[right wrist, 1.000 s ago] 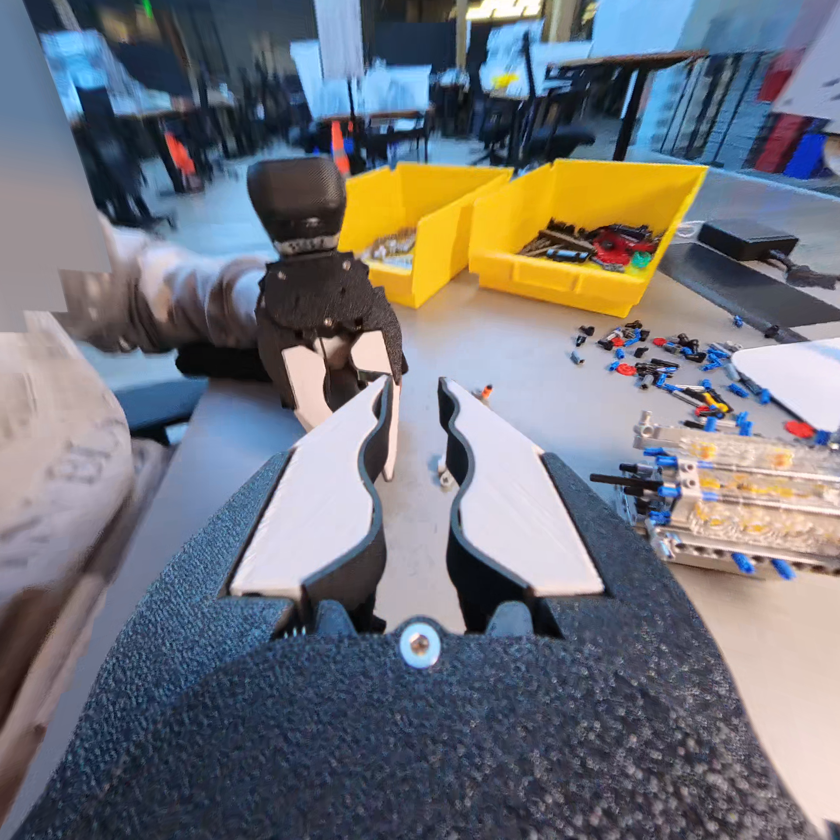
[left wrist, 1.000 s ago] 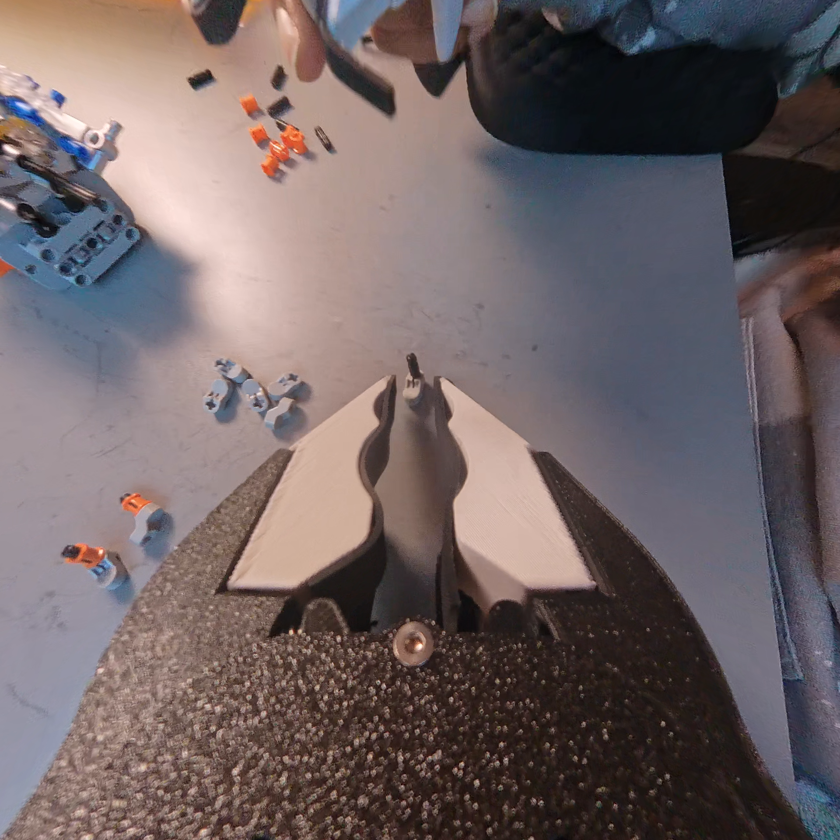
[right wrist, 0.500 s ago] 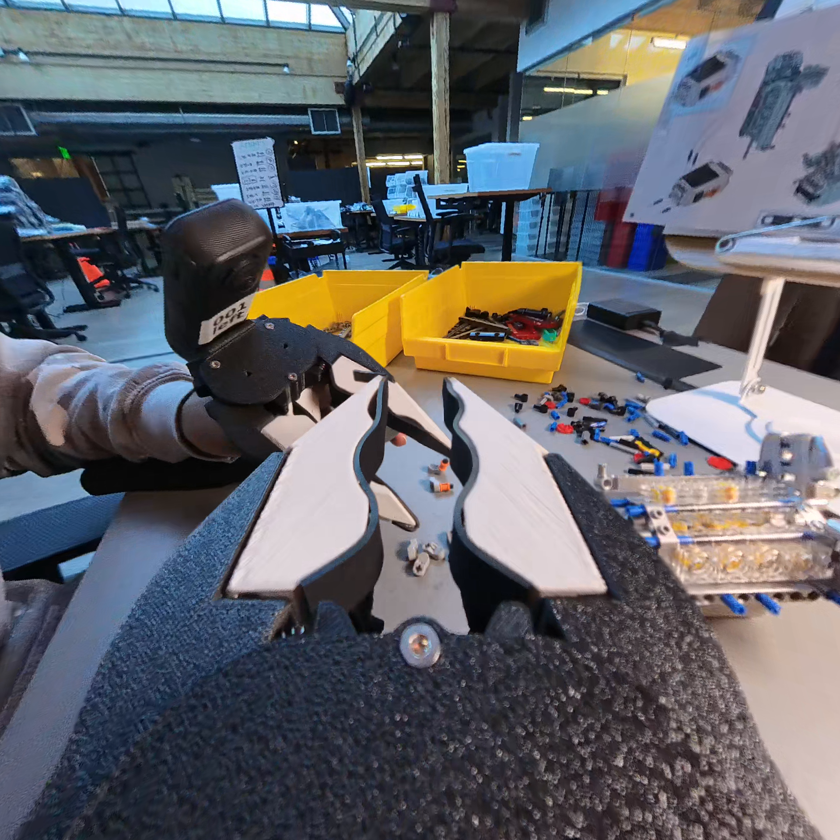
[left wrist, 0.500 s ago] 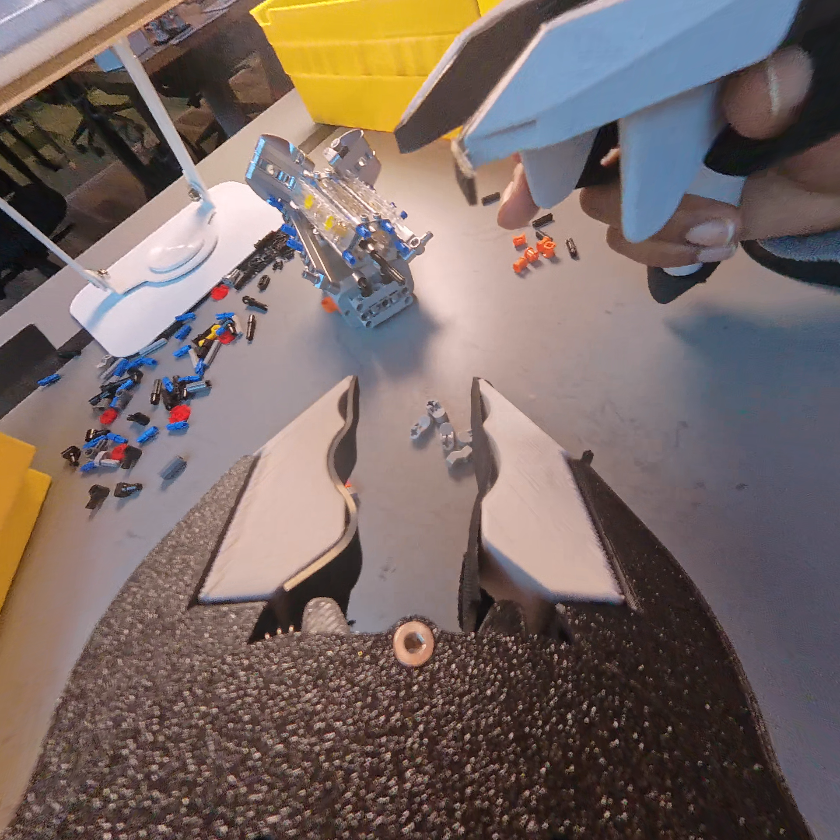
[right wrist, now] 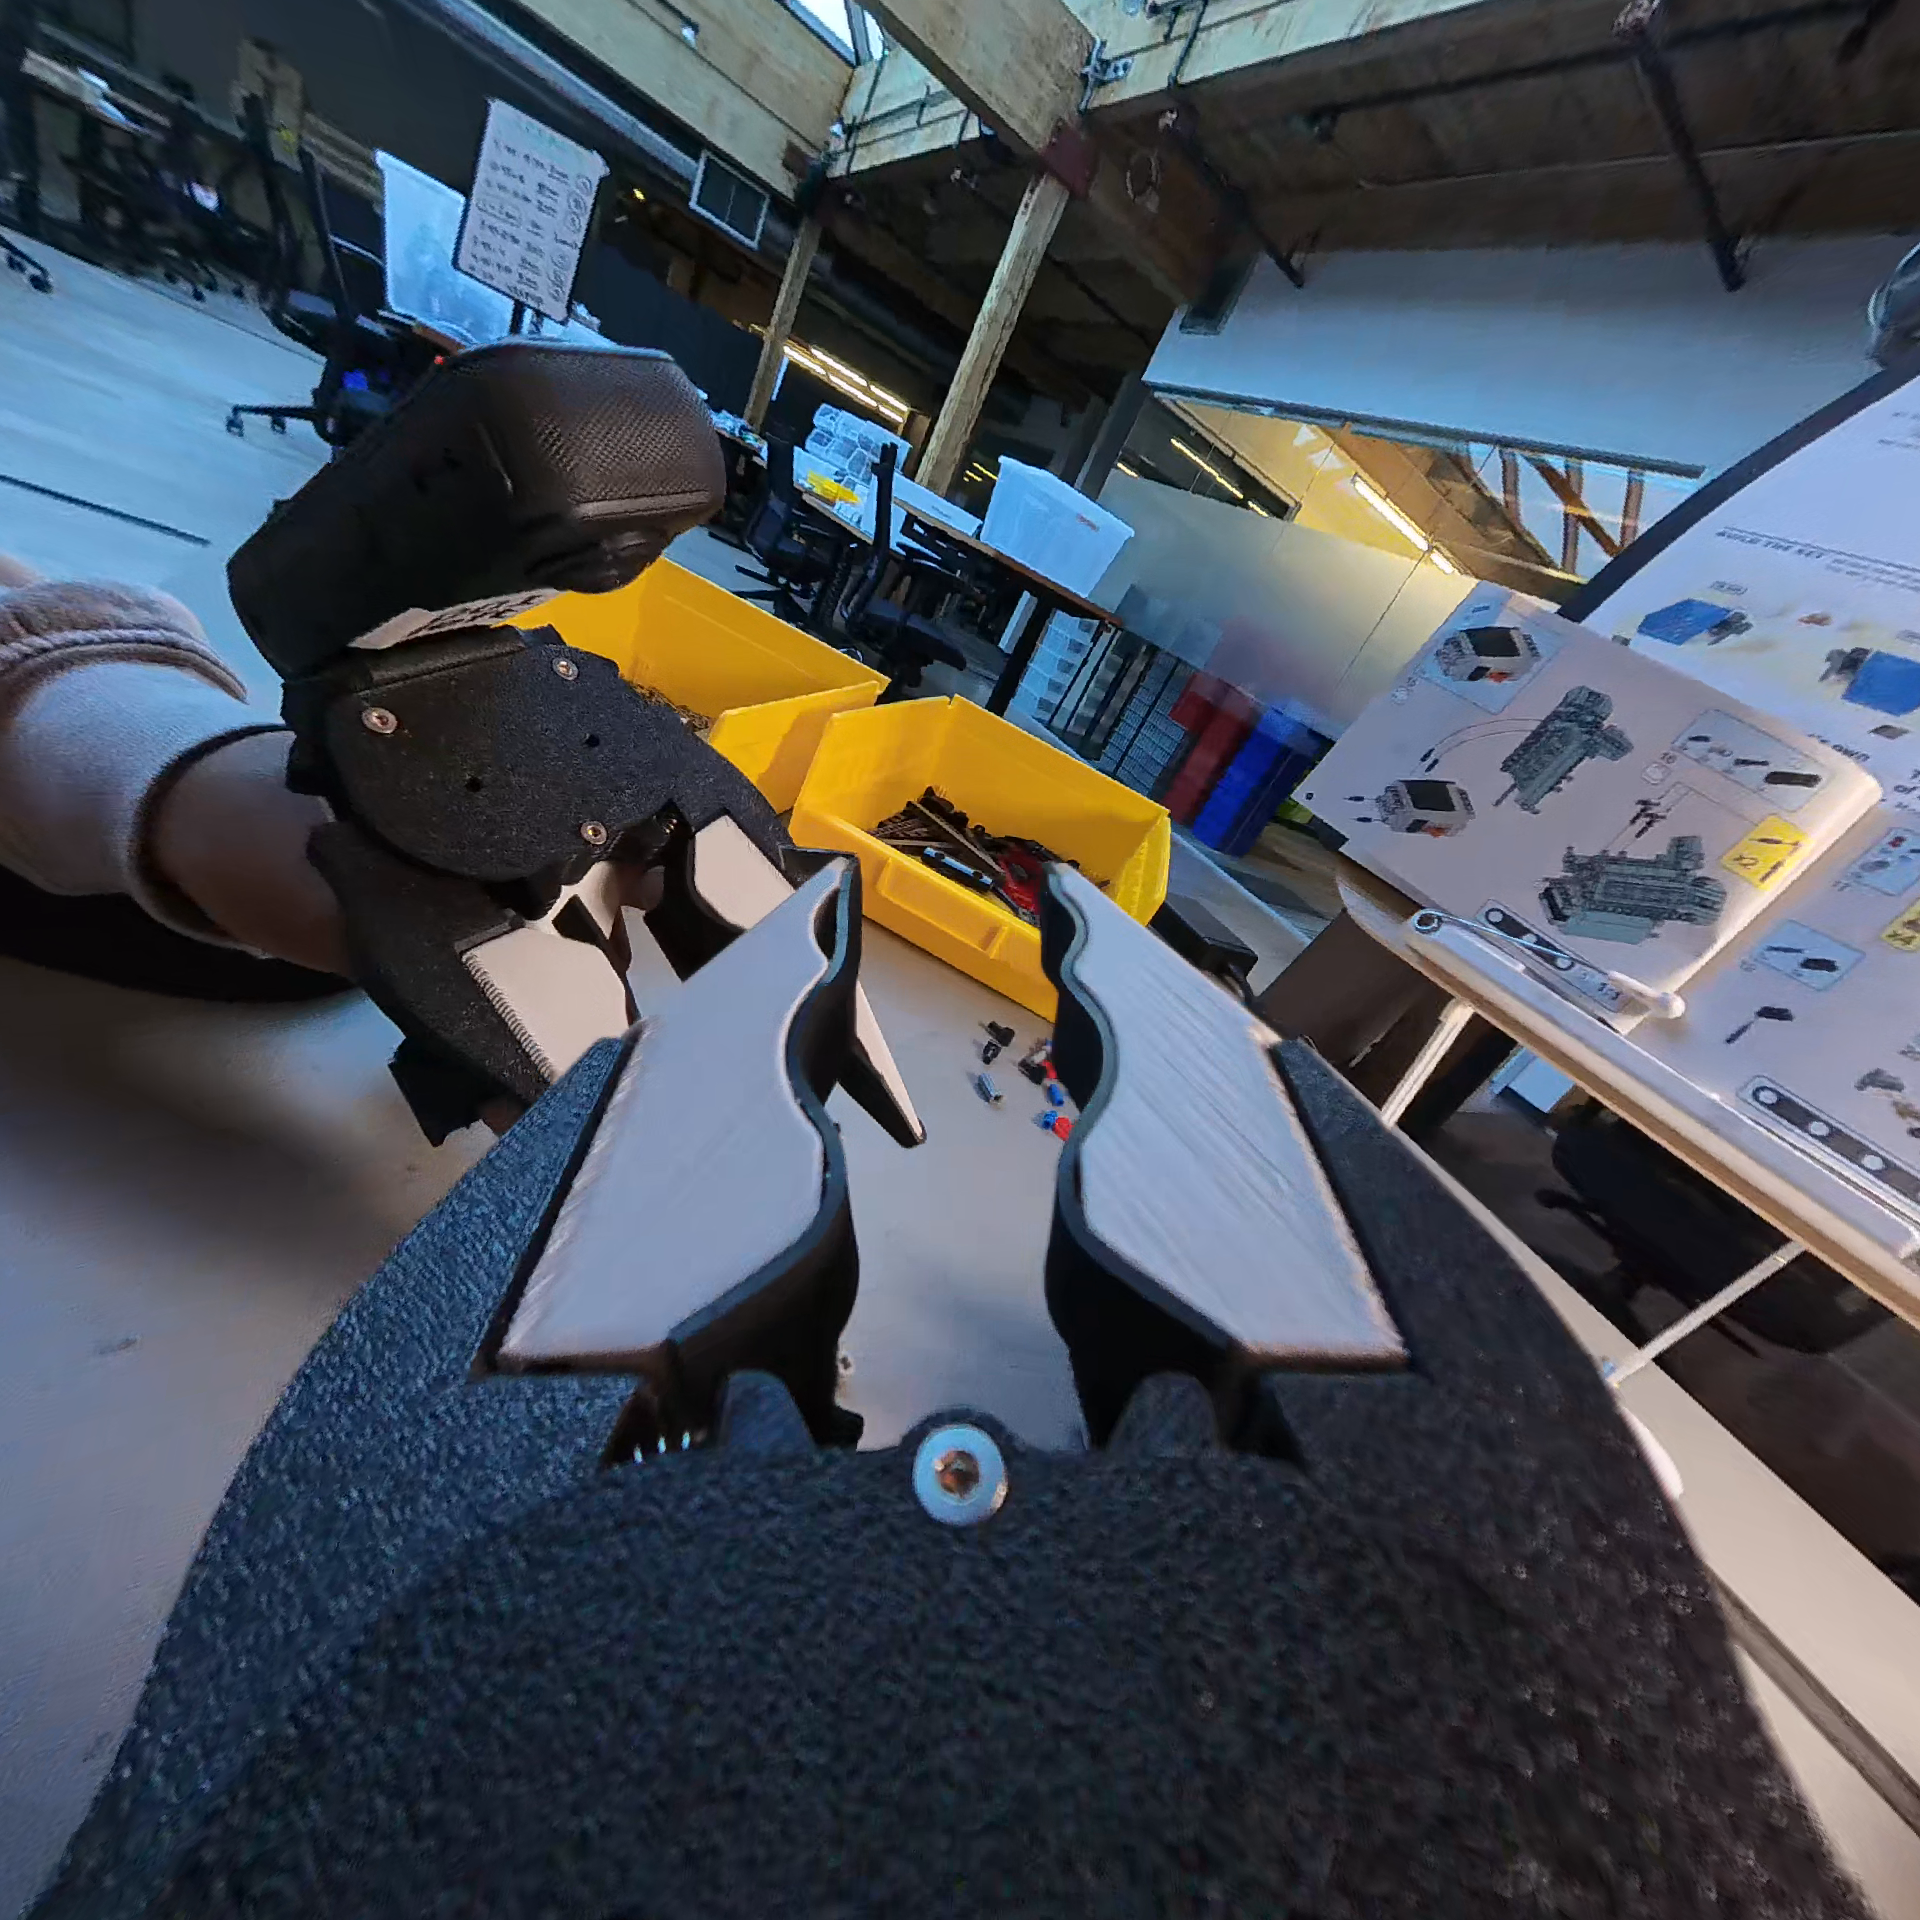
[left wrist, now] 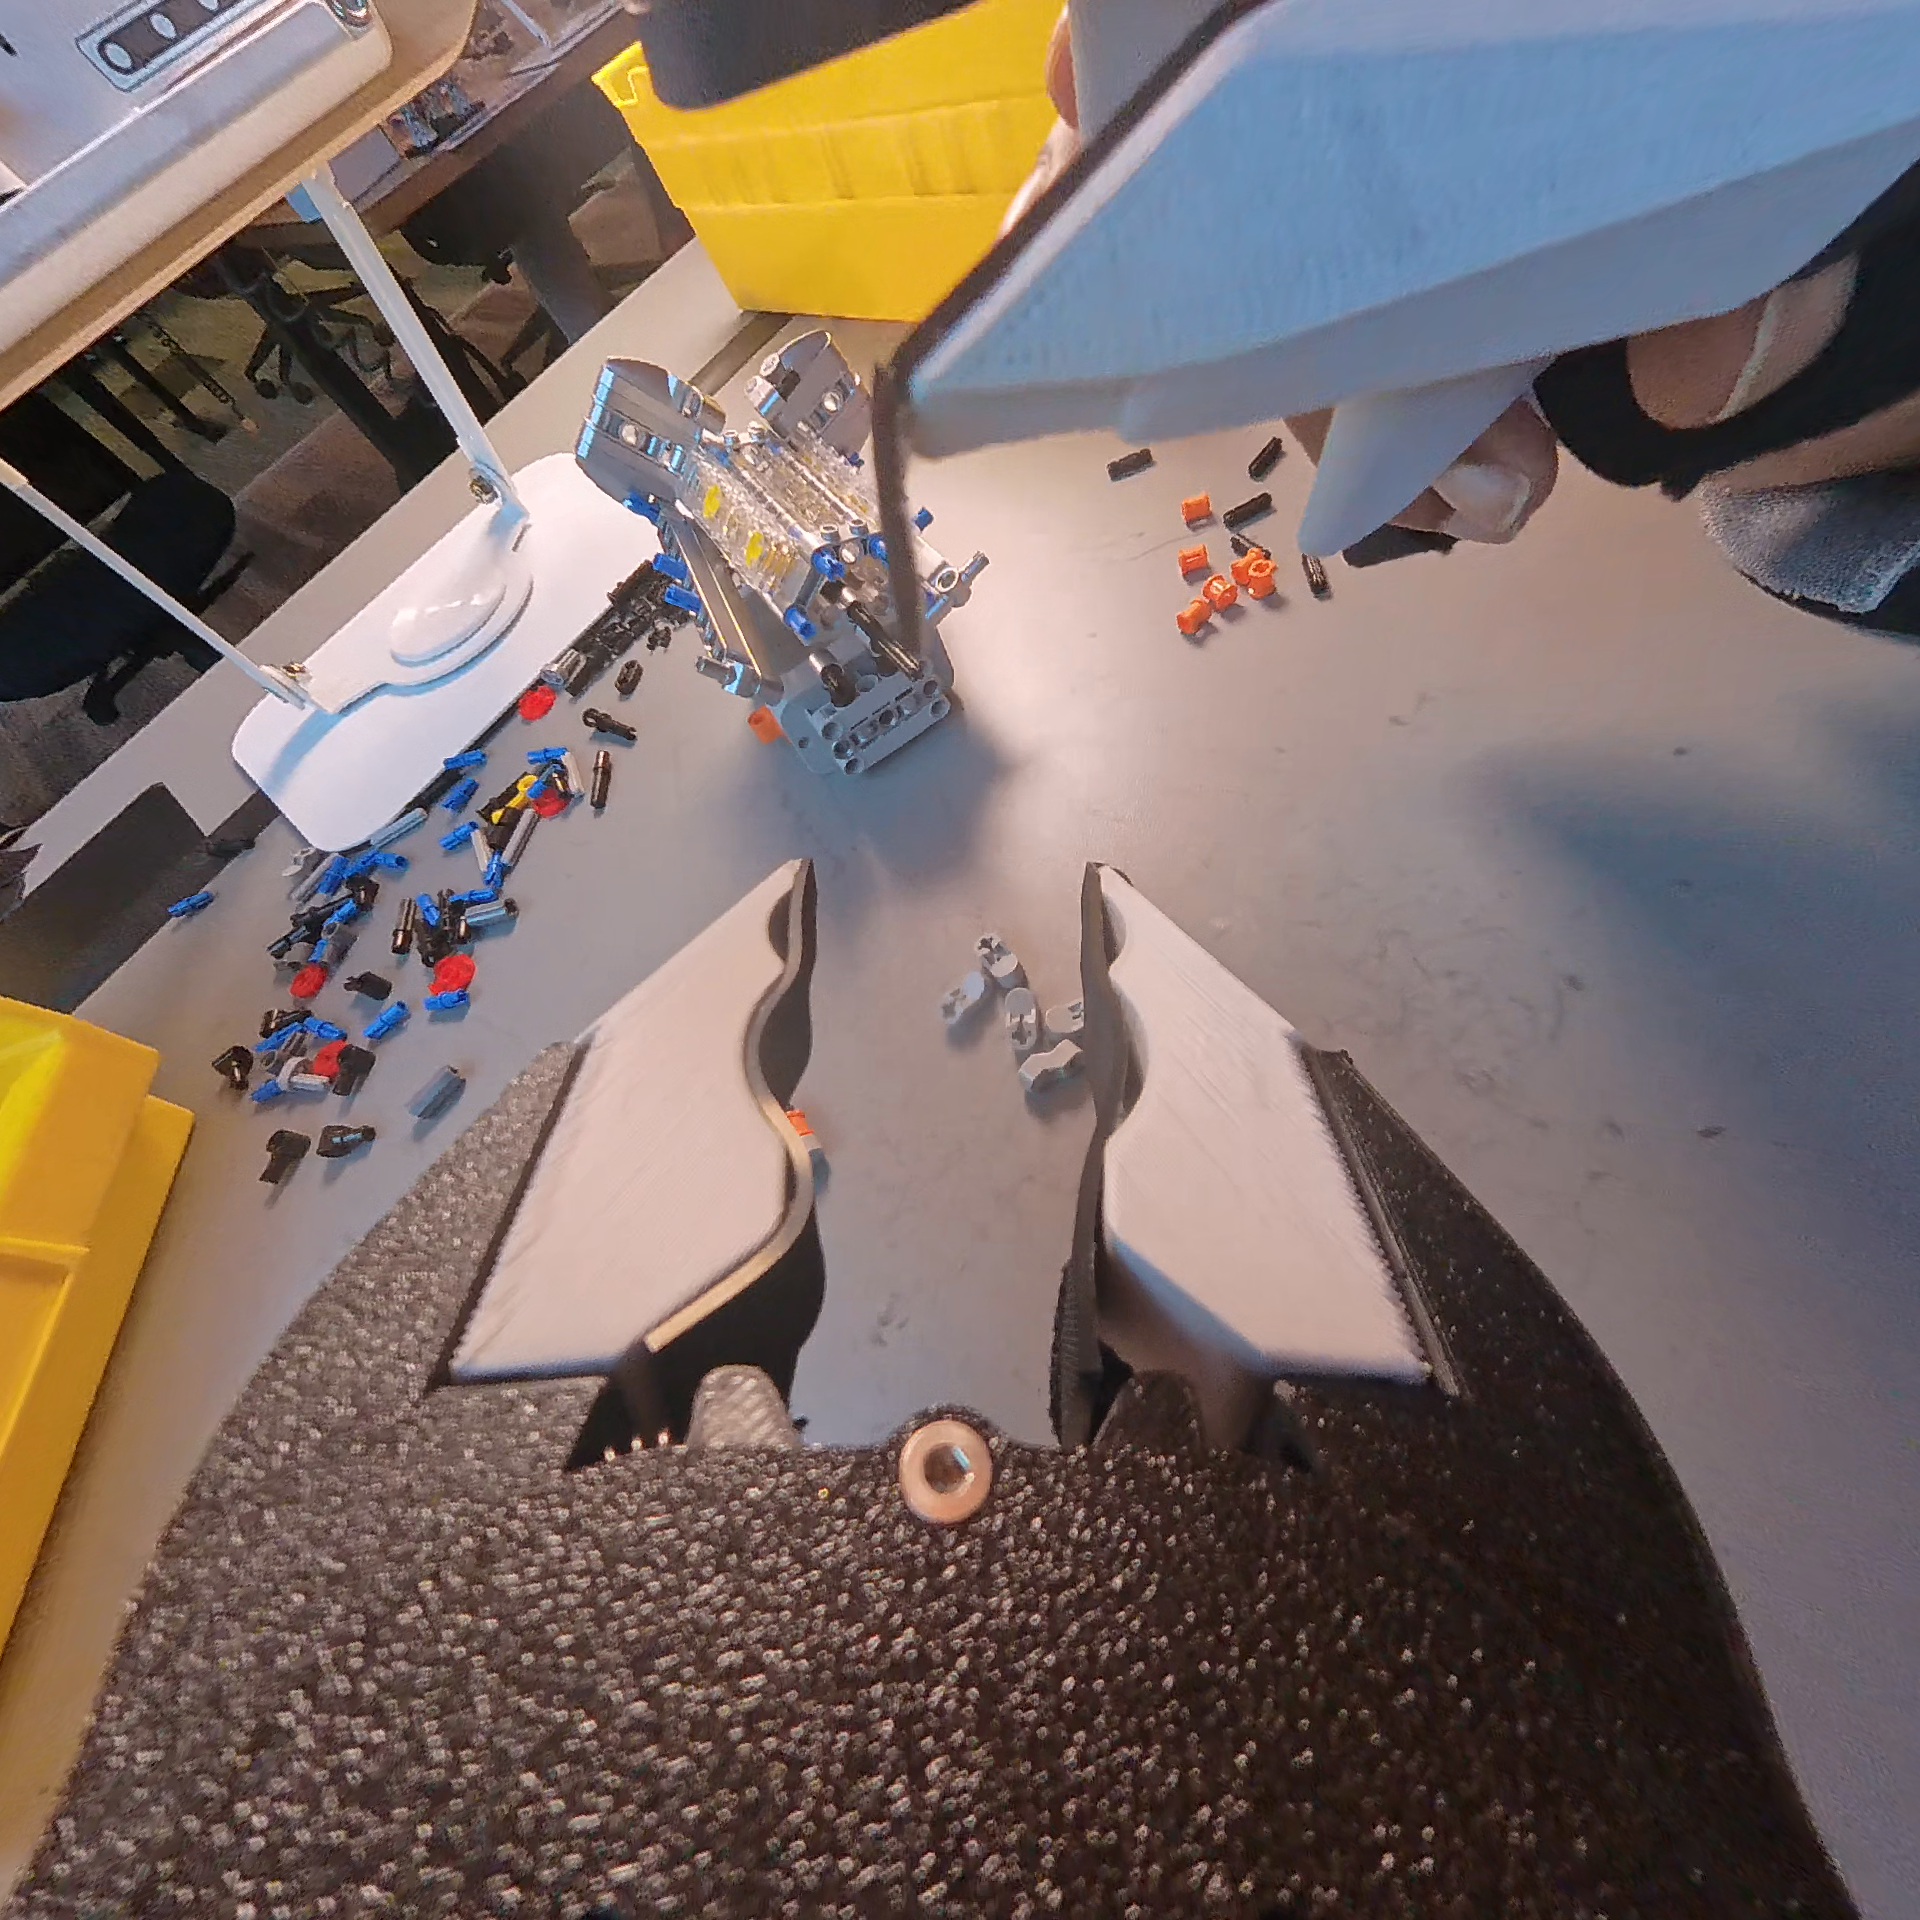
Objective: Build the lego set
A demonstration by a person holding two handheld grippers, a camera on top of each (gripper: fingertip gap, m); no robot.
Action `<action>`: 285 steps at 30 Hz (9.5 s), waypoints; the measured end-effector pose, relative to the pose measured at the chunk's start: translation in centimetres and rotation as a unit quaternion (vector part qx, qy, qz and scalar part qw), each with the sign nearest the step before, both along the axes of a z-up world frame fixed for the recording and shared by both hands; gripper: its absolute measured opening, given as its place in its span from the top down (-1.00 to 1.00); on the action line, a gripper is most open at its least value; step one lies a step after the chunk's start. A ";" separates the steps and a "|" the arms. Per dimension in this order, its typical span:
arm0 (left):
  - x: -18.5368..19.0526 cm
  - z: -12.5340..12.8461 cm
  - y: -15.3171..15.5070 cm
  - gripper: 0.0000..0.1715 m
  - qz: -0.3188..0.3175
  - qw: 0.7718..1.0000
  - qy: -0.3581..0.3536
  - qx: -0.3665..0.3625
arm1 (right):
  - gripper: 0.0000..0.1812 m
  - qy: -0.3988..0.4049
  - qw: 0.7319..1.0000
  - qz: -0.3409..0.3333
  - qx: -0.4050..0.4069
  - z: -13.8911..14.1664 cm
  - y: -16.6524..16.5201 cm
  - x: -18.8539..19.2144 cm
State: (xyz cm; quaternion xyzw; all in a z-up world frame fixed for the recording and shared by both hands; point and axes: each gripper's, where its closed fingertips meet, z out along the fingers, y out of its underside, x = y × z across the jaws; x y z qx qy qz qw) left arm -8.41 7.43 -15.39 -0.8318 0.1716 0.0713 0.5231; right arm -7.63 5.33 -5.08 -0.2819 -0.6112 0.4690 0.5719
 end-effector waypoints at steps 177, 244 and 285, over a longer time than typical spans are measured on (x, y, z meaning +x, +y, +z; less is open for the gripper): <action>6.9 12.9 -9.0 0.84 -0.369 0.844 -0.330 0.205 | 0.10 -0.055 0.942 0.180 -0.280 2.1 -3.8 1.6; 5.5 9.8 -7.8 0.86 -0.333 0.907 -0.193 0.173 | 0.20 -0.114 0.980 0.113 -0.119 0.1 -2.6 1.3; 5.5 -5.9 -4.6 0.95 -0.262 0.948 -0.032 -0.178 | 1.00 -0.446 0.871 0.139 0.153 -14.7 -2.4 4.6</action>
